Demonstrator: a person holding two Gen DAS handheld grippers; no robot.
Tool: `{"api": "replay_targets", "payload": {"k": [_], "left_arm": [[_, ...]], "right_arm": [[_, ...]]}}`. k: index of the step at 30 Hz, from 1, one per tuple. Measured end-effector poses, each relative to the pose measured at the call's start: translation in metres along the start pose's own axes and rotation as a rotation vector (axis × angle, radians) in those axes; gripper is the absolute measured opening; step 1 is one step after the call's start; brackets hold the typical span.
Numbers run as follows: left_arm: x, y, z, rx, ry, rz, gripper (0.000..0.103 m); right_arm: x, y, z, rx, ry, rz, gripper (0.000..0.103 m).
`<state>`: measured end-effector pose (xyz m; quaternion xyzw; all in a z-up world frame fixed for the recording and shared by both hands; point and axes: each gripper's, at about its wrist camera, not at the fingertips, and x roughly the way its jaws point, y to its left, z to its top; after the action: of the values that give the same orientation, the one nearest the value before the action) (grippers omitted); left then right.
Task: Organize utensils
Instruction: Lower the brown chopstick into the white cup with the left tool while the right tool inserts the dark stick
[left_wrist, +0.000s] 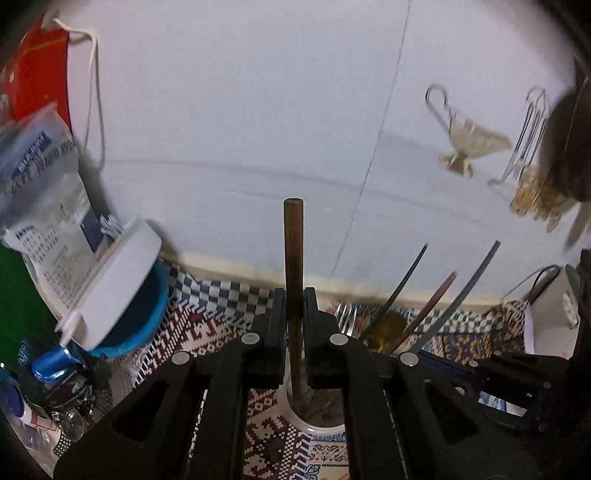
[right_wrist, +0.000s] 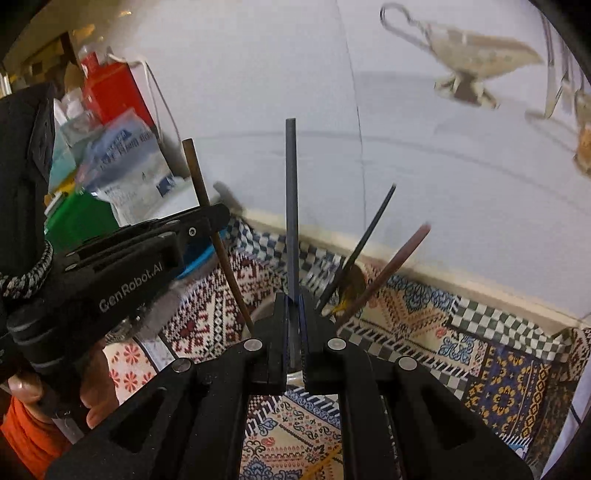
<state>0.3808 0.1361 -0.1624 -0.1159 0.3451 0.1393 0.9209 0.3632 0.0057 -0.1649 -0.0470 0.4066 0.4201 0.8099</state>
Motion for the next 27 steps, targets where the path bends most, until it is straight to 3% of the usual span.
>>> {"api": "replay_targets", "payload": {"k": [9,12,17,27], "left_arm": [[0.017,-0.007,-0.01,0.028,0.081,0.009,0.006],[0.013,-0.007,-0.008,0.022,0.084,0.001,0.006],[-0.001,-0.006,-0.005,0.021,0.073,-0.011,0.006],[-0.065,-0.007,-0.001,0.054,-0.008,-0.037,0.012]], "right_arm": [[0.017,-0.004,-0.004,0.007,0.06,-0.038,0.006],[0.014,-0.006,-0.004,0.01,0.064,-0.047,0.011],[-0.002,-0.003,-0.002,-0.006,0.03,-0.077,0.026],[-0.063,0.01,0.0,-0.032,-0.099,-0.109,0.032]]}}
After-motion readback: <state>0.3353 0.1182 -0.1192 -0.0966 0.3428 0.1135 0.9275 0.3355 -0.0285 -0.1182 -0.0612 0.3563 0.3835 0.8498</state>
